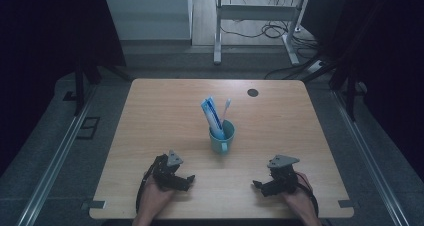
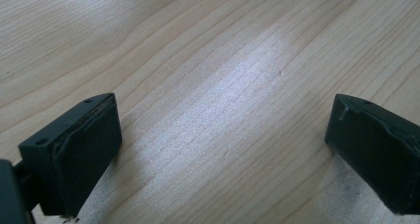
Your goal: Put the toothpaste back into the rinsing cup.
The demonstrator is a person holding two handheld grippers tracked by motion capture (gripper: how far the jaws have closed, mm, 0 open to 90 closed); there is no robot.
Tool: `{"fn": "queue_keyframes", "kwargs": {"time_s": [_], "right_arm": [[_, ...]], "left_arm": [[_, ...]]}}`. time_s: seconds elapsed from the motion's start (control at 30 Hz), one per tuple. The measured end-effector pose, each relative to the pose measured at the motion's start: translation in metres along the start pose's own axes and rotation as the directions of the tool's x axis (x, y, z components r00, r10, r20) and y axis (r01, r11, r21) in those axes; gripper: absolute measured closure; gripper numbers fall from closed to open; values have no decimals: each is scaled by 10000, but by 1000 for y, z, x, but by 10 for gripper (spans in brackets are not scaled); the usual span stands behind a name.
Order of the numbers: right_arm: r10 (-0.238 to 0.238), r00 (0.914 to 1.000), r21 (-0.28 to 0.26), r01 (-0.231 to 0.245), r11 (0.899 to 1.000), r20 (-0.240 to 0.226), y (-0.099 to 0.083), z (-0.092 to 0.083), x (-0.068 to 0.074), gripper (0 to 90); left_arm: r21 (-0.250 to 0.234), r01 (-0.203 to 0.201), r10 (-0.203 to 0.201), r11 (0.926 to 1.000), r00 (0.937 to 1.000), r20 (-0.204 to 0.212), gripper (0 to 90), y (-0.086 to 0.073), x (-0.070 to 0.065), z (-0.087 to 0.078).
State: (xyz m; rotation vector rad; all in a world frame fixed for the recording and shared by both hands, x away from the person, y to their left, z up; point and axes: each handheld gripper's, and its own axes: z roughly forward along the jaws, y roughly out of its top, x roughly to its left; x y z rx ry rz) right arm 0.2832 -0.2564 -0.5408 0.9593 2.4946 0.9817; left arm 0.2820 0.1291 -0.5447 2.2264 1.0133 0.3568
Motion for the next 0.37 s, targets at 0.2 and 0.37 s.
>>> {"fn": "queue_keyframes", "kwargs": {"time_s": [0.2,0.37], "right_arm": [[289,9995,-124,-290,9995,-89,-3,0,-2,0],[372,9993,-144,-372,9992,-7,-4,0,-2,0]], "left_arm": [[-33,41,-41,10000,10000,-5,10,0,0,0],[-37,43,-43,10000,10000,-19,11,0,0,0]]}}
